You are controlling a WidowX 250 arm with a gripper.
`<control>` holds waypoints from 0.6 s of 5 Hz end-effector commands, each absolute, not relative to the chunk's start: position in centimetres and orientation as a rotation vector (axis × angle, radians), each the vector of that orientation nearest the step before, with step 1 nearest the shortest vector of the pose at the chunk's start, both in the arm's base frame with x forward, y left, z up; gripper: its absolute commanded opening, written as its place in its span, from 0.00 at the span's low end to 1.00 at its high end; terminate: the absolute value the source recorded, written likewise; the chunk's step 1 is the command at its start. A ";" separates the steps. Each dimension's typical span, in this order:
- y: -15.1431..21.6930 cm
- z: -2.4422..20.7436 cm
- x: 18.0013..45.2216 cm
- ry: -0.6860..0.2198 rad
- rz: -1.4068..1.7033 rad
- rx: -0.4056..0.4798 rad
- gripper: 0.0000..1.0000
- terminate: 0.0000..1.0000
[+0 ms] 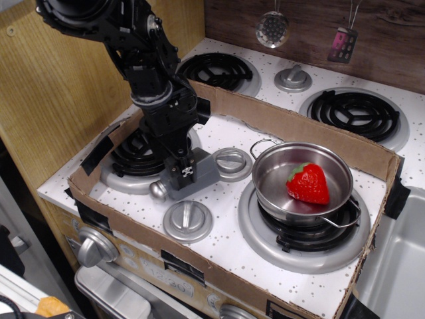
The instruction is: Right pepper shaker
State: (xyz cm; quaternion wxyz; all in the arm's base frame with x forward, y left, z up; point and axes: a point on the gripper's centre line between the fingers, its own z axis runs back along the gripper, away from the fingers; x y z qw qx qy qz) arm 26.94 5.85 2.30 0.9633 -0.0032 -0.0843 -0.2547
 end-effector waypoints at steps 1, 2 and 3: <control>5.7 2.1 27.2 -0.210 -0.494 -0.020 1.00 0.00; 5.4 1.8 26.1 -0.224 -0.440 -0.035 0.00 0.00; 5.1 2.6 25.3 -0.221 -0.431 -0.035 0.00 0.00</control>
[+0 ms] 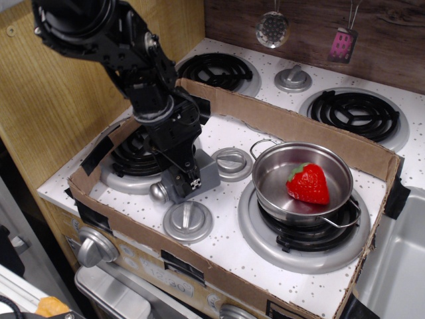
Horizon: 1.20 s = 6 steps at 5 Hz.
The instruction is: Right pepper shaker
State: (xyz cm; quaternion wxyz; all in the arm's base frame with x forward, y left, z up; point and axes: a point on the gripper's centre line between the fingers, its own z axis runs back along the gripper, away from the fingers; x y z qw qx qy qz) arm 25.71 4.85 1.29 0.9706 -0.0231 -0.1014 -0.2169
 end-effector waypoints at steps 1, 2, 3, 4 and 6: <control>5.2 4.9 24.6 -0.104 -0.423 -0.001 0.00 0.00; 5.6 7.3 24.2 0.017 -0.424 0.055 0.00 0.00; 5.8 9.0 24.6 0.180 -0.388 0.150 0.00 0.00; 5.9 8.3 24.0 0.337 -0.359 0.178 0.00 0.00; 7.1 5.8 24.0 0.554 -0.368 0.239 0.00 0.00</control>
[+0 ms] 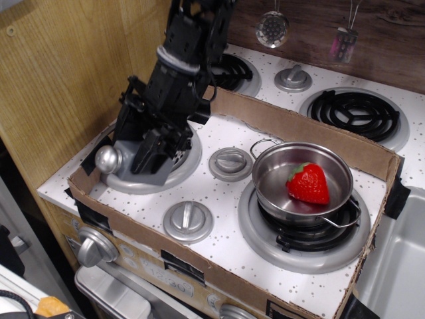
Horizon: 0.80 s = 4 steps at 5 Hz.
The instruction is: Right pepper shaker
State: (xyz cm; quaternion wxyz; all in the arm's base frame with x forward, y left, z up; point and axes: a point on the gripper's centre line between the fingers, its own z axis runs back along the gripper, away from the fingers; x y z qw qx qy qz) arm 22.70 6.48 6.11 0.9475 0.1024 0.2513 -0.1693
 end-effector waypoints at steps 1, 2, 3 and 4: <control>7.7 4.6 23.9 0.599 -0.372 0.259 0.00 0.00; 8.3 4.5 24.7 0.645 -0.360 0.333 0.00 0.00; 9.2 4.4 26.1 0.679 -0.380 0.350 0.00 0.00; 9.2 4.4 27.7 0.680 -0.403 0.367 0.00 0.00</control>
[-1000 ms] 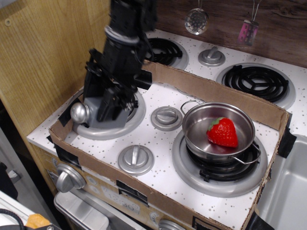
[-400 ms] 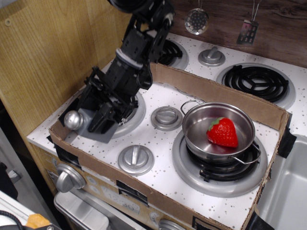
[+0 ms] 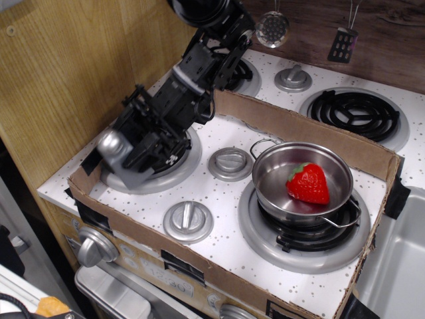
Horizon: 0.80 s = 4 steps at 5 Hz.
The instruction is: Right pepper shaker
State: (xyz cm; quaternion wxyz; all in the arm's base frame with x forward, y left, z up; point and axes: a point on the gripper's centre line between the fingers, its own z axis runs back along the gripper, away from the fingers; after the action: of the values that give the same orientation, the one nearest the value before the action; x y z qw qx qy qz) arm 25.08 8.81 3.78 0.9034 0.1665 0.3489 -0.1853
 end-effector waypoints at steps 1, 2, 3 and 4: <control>9.5 4.5 29.5 0.667 -0.437 0.378 0.00 0.00; 9.2 4.6 30.3 0.653 -0.433 0.395 0.00 0.00; 9.0 4.4 30.7 0.619 -0.403 0.356 1.00 0.00; 8.8 4.8 30.5 0.590 -0.370 0.337 1.00 0.00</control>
State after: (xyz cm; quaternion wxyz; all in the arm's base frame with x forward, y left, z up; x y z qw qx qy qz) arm 29.31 8.56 3.11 0.9170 0.1565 0.3154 -0.1874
